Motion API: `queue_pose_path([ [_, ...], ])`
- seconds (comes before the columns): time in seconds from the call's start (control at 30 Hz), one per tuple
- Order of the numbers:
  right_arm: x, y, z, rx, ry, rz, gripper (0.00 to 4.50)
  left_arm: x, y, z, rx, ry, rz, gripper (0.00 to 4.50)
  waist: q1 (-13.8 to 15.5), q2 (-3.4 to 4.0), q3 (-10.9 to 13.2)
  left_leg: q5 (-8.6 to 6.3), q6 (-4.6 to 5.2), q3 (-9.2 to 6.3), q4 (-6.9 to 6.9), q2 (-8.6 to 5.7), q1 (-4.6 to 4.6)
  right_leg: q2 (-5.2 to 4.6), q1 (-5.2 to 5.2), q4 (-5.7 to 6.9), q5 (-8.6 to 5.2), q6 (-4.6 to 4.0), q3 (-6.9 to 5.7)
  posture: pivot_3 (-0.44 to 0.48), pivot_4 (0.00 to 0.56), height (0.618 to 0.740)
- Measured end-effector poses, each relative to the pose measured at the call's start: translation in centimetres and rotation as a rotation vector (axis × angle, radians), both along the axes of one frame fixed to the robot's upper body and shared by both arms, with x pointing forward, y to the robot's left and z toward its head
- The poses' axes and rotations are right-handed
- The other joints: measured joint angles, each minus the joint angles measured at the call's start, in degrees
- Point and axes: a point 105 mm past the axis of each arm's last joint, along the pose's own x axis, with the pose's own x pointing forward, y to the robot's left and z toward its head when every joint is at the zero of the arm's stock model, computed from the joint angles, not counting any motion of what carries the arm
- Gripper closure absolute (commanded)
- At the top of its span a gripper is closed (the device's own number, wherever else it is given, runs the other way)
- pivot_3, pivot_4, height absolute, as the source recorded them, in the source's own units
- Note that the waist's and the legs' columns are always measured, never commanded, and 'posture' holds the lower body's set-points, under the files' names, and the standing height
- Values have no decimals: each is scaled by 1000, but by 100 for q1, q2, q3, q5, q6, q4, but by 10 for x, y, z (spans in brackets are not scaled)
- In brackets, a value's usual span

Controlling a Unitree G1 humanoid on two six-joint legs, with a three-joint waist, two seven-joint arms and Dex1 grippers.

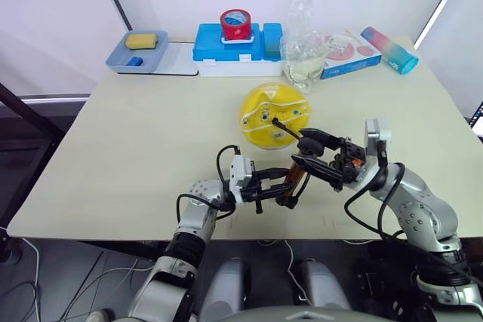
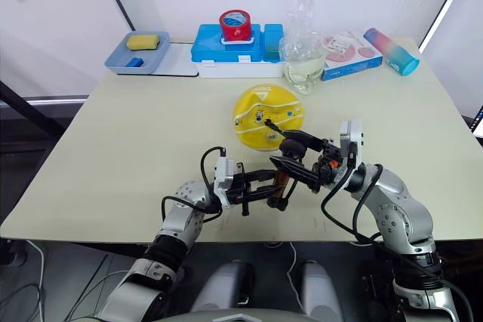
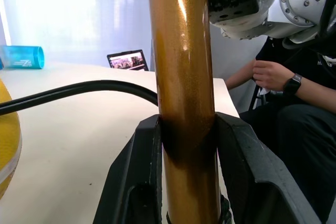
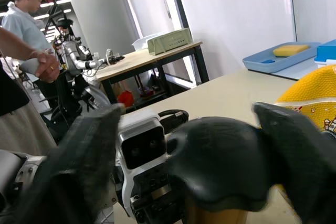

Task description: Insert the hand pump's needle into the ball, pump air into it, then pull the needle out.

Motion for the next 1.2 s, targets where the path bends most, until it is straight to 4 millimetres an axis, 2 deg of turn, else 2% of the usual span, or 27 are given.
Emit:
queue_pose_path([
  [0.03, 1, -1, -1, 0, 4, -4, 2276, -1, 0, 0, 4, -2, -6, 3485, 0, 0, 0, 0, 0, 0, 0, 0, 0, 0, 0, 0, 0, 0, 0, 0, 150, 739],
  [0.07, 1, 0, -1, 1, 7, -1, 2449, 0, 0, -1, 5, -1, -4, 3485, 0, 0, 0, 0, 0, -1, 0, 0, 0, 1, 0, 0, 0, 0, 0, 0, 150, 739],
  [0.5, 1, 0, -4, -23, -4, -3, 2448, 0, -1, -3, 16, 3, -5, 3485, -1, 0, 0, 0, 0, 0, 0, 0, 0, 0, 0, 0, -2, 2, 0, 0, 150, 739],
  [0.57, 0, 1, -5, -44, -11, 0, 2448, 1, 0, -4, 27, 10, -6, 2479, -1, 0, 0, 0, 0, 0, 0, 0, 0, 0, 0, 0, -1, 2, 0, 0, 150, 739],
  [0.63, 0, 0, -7, -72, -15, -1, 2448, 2, 1, -4, 30, 26, -5, 1702, 0, 0, 0, 0, 0, 0, 0, 0, 0, 0, 0, 0, -2, 3, 0, 0, 150, 739],
  [0.7, 1, -3, -7, -90, -17, -12, 2448, 6, 6, -2, 40, 34, 2, 629, -3, 0, 0, 0, 0, -1, 0, 0, 1, 0, 0, 0, -3, 5, -1, 0, 150, 739],
  [0.77, 2, -4, -7, -97, -17, -18, 2448, 6, 8, -2, 49, 36, 3, 42, -8, 0, 0, 0, 0, 0, 0, 0, 0, 1, 0, 0, -3, 4, -1, 0, 150, 739],
  [0.97, 0, -10, -6, -158, -50, -14, 2448, 2, 17, -15, 210, 16, -49, 42, -2, 0, 0, 0, 0, 1, 0, -2, 0, 0, -1, 0, -3, 4, 0, 0, 150, 739],
  [1.2, -8, -13, -8, -172, -88, 41, 2448, 2, 2, -32, 358, 26, -114, 42, 8, -1, 1, 0, 0, 1, 0, -2, -3, 1, 0, -1, -7, 11, -2, 0, 150, 739],
])
